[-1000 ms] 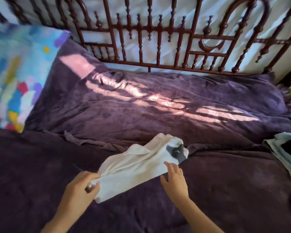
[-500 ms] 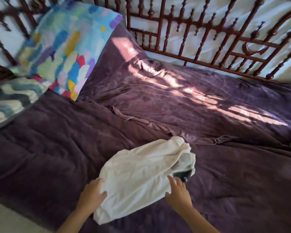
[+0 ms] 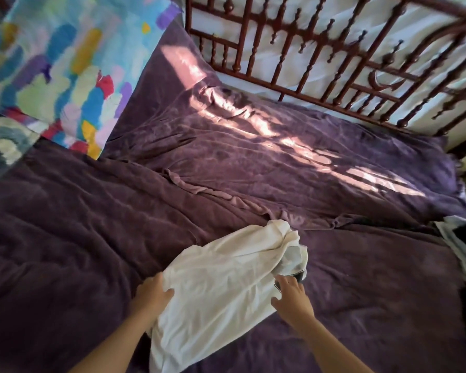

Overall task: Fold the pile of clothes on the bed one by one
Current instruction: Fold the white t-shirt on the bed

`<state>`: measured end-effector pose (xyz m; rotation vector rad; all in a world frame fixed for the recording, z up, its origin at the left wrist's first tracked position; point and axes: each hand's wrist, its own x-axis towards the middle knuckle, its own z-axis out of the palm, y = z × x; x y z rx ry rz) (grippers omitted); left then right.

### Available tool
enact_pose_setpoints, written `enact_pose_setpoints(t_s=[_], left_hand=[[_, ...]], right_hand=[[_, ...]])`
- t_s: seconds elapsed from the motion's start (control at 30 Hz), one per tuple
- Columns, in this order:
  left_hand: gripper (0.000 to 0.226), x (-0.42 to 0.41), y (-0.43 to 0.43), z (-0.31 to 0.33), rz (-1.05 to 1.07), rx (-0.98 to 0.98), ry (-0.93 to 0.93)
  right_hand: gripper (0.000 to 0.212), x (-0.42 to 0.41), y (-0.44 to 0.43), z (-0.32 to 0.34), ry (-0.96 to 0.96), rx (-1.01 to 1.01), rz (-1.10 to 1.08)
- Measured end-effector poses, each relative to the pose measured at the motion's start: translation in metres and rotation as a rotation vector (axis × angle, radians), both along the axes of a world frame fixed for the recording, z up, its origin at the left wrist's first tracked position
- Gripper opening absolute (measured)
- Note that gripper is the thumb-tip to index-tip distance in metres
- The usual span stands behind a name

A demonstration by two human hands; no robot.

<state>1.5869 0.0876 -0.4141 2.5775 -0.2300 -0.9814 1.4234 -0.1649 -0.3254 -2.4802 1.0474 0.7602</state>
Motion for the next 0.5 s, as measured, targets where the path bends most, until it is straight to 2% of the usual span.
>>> enact_pose_setpoints(t_s=[0.13, 0.2, 0.27, 0.33, 0.37, 0.43, 0.47, 0.5], left_hand=[[0.08, 0.012, -0.022, -0.014, 0.047, 0.045, 0.036], [0.089, 0.019, -0.035, -0.015, 0.141, -0.017, 0.09], [0.092, 0.022, -0.048, -0.012, 0.329, -0.16, 0.207], [0.083, 0.021, -0.061, -0.003, 0.519, -0.254, 0.333], [0.07, 0.021, -0.067, 0.002, 0.539, -0.269, 0.373], [0.036, 0.019, -0.076, 0.017, 0.474, -0.292, 0.413], [0.029, 0.019, -0.078, 0.019, 0.456, -0.321, 0.432], [0.031, 0.02, -0.078, 0.022, 0.448, -0.358, 0.449]], right_hand=[[0.053, 0.011, -0.027, -0.014, 0.004, 0.002, -0.064], [0.056, 0.02, -0.047, -0.025, -0.013, 0.008, -0.113], [0.061, 0.031, -0.065, -0.033, -0.009, 0.012, -0.151], [0.068, 0.043, -0.082, -0.042, -0.001, -0.011, -0.196], [0.073, 0.049, -0.09, -0.046, -0.003, -0.029, -0.225], [0.084, 0.064, -0.104, -0.052, -0.015, -0.058, -0.239], [0.089, 0.072, -0.11, -0.054, -0.025, -0.064, -0.211], [0.094, 0.08, -0.114, -0.057, -0.035, -0.05, -0.174]])
